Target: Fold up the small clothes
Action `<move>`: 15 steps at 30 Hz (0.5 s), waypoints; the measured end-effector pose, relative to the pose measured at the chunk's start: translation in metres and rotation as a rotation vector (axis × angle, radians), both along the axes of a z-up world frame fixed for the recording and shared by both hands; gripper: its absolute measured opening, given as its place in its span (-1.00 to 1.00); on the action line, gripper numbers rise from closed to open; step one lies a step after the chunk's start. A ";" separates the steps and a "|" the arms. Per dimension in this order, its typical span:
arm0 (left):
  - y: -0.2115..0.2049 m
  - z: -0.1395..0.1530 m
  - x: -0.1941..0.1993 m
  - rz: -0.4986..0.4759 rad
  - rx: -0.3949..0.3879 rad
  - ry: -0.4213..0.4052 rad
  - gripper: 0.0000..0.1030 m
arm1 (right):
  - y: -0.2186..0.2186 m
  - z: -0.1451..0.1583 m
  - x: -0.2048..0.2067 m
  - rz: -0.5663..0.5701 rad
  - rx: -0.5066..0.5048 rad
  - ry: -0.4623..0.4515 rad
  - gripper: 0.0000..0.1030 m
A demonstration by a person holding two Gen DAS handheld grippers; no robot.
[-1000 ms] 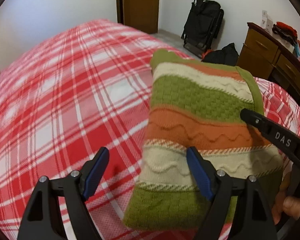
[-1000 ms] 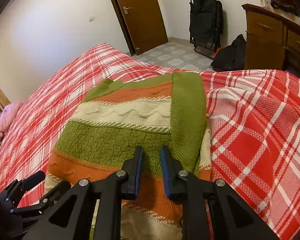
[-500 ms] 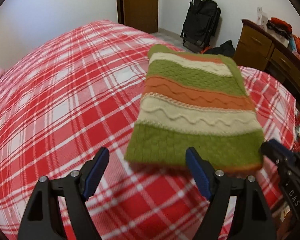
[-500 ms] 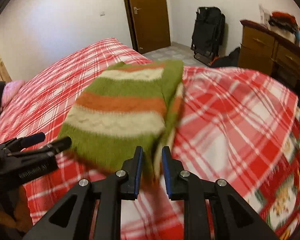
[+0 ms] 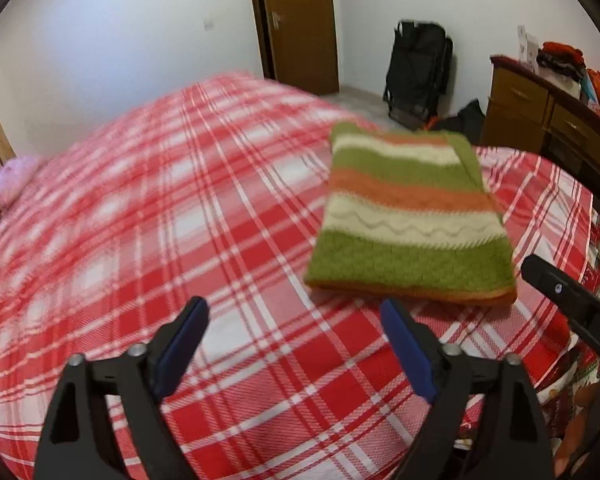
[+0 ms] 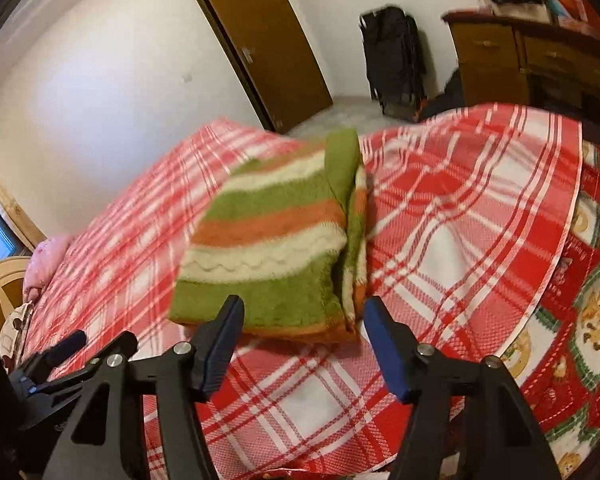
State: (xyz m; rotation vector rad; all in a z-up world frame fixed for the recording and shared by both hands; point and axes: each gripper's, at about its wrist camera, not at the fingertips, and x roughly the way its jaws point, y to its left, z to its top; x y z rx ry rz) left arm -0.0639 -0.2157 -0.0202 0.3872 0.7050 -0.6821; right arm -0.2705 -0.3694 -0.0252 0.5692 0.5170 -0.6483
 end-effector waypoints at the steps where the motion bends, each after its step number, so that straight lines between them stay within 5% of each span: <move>1: 0.003 0.006 -0.004 0.007 -0.018 -0.031 0.99 | 0.005 0.006 -0.002 -0.010 -0.041 0.006 0.23; 12: 0.012 0.052 -0.035 0.006 -0.157 -0.141 1.00 | 0.044 0.071 -0.024 -0.152 -0.404 -0.060 0.23; 15: 0.017 0.062 -0.044 0.009 -0.185 -0.196 1.00 | 0.057 0.085 -0.028 -0.164 -0.476 -0.107 0.43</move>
